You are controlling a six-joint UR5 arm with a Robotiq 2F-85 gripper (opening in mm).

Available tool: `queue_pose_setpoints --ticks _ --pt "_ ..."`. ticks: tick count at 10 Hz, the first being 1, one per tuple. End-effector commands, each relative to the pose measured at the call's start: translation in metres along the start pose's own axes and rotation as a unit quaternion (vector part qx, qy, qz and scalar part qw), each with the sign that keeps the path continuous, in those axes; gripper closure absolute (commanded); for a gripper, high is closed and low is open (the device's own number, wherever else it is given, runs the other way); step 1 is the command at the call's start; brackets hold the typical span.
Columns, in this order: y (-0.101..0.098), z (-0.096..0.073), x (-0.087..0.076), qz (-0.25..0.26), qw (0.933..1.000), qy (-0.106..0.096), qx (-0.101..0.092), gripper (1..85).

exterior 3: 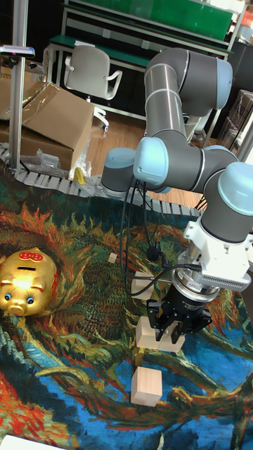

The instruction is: Drop coins into a piggy bank

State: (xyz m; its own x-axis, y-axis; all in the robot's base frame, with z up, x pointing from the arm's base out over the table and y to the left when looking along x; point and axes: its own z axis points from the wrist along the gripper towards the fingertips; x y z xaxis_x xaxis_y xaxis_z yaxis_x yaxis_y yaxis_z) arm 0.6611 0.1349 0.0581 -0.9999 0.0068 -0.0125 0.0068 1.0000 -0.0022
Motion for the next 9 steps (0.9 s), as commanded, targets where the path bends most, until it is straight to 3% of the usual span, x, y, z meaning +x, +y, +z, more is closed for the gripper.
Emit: queue_pose_setpoints --ticks 1,9 --pt "0.0019 -0.001 -0.0003 0.002 1.0 0.0 -0.006 50.3" --pt "0.0016 -0.0007 0.0023 0.005 0.9999 0.001 -0.012 51.3"
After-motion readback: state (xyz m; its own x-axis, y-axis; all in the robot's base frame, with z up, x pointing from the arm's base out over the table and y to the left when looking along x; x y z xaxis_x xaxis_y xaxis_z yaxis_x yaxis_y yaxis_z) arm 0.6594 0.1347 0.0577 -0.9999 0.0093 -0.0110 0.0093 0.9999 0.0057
